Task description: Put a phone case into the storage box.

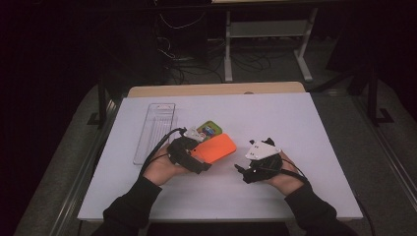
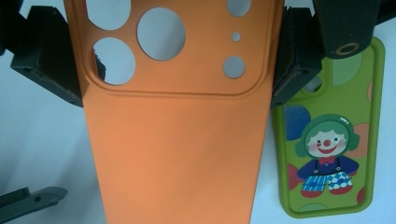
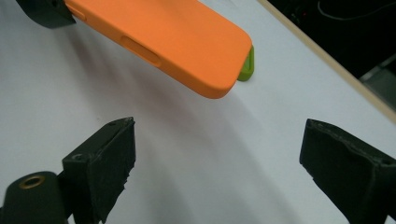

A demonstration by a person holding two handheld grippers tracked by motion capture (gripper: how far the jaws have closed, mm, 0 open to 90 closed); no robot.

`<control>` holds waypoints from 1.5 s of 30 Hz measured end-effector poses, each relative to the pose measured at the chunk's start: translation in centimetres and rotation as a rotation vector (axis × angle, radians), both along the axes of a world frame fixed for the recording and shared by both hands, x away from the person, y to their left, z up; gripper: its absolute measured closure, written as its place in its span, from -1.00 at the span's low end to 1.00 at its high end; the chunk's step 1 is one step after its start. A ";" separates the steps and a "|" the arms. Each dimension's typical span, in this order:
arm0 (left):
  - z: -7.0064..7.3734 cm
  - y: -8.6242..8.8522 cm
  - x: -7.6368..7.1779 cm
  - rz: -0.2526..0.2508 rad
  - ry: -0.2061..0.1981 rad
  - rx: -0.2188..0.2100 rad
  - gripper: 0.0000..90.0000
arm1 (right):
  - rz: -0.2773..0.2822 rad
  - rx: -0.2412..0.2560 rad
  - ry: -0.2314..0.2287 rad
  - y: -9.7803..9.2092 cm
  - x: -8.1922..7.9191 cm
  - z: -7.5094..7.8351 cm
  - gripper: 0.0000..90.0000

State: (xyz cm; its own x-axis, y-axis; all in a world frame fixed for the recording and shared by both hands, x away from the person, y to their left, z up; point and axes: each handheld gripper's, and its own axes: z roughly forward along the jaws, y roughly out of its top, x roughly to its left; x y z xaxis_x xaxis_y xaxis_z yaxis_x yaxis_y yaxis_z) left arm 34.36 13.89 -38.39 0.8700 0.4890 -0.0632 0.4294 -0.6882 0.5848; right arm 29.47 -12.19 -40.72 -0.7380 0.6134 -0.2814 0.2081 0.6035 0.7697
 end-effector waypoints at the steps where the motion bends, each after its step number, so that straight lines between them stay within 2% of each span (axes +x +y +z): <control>1: 0.0 0.0 0.0 0.001 0.000 -0.002 -0.65 | 0.004 -0.013 -0.012 0.1 0.0 0.0 -0.78; 5: 0.0 0.0 0.0 -0.001 -0.003 0.003 -0.65 | 0.019 -0.074 -0.079 0.4 -0.3 0.0 -0.78; 10: 0.0 0.0 0.0 -0.015 -0.010 0.015 -0.65 | 0.031 -0.126 -0.125 0.9 -0.6 0.0 -0.77; 12: -0.2 -0.3 -0.2 0.017 -0.005 -0.023 -0.65 | 0.042 -0.149 -0.149 1.1 -0.7 0.0 -0.77; 17: -0.1 -0.3 -0.2 0.014 -0.005 -0.017 -0.65 | 0.052 -0.216 -0.220 1.4 -0.9 -0.1 -0.75; 19: -0.1 -0.3 -0.2 0.018 -0.001 -0.026 -0.65 | 0.059 -0.245 -0.255 1.7 -1.1 -0.2 -0.75; 24: -0.1 -0.3 -0.2 0.022 -0.002 -0.030 -0.65 | 0.059 -0.290 -0.332 2.2 -1.6 -0.4 -0.73; 25: 0.0 -0.3 -0.2 0.018 -0.002 -0.032 -0.65 | 0.071 -0.320 -0.353 2.1 -1.6 -0.3 -0.73; 26: 0.0 -0.3 -0.2 0.020 -0.001 -0.031 -0.65 | 0.072 -0.318 -0.354 2.2 -1.7 -0.4 -0.73; 28: 0.0 -0.3 -0.3 0.030 0.007 -0.032 -0.65 | 0.074 -0.341 -0.387 2.4 -1.7 -0.4 -0.73; 29: 0.1 -0.2 -0.2 0.023 0.009 -0.022 -0.65 | 0.087 -0.366 -0.410 2.4 -1.7 -0.4 -0.73; 30: 0.1 -0.2 -0.2 0.022 0.008 -0.022 -0.65 | 0.110 -0.416 -0.447 2.4 -1.6 -0.4 -0.73; 31: 0.1 -0.2 -0.2 0.022 0.008 -0.023 -0.65 | 0.107 -0.410 -0.452 2.5 -1.7 -0.5 -0.72; 34: 0.0 -0.2 -0.2 0.024 0.010 -0.033 -0.65 | 0.133 -0.462 -0.487 2.7 -1.8 -0.5 -0.72; 36: 0.0 -0.3 -0.3 0.031 0.014 -0.046 -0.65 | 0.118 -0.459 -0.499 2.9 -2.1 -0.6 -0.71; 37: 0.1 -0.2 -0.2 0.012 0.007 -0.025 -0.65 | 0.115 -0.451 -0.513 3.0 -2.1 -0.7 -0.71; 38: 0.2 -0.2 -0.2 0.007 0.006 -0.026 -0.65 | 0.113 -0.458 -0.531 3.1 -2.2 -0.8 -0.70; 41: 0.2 -0.5 -0.4 0.030 0.016 -0.058 -0.65 | 0.121 -0.483 -0.572 3.4 -2.4 -1.0 -0.70; 42: 0.2 -0.5 -0.4 0.020 0.014 -0.057 -0.65 | 0.114 -0.484 -0.595 3.6 -2.5 -1.1 -0.69; 43: 0.4 -0.4 -0.3 -0.004 0.013 -0.027 -0.65 | 0.126 -0.492 -0.595 3.7 -2.6 -1.1 -0.69; 44: 0.5 -0.4 -0.2 -0.019 0.007 -0.012 -0.65 | 0.122 -0.501 -0.619 3.9 -2.7 -1.3 -0.67; 45: 0.3 -0.6 -0.4 0.001 0.020 -0.044 -0.65 | 0.127 -0.512 -0.631 4.0 -2.8 -1.3 -0.66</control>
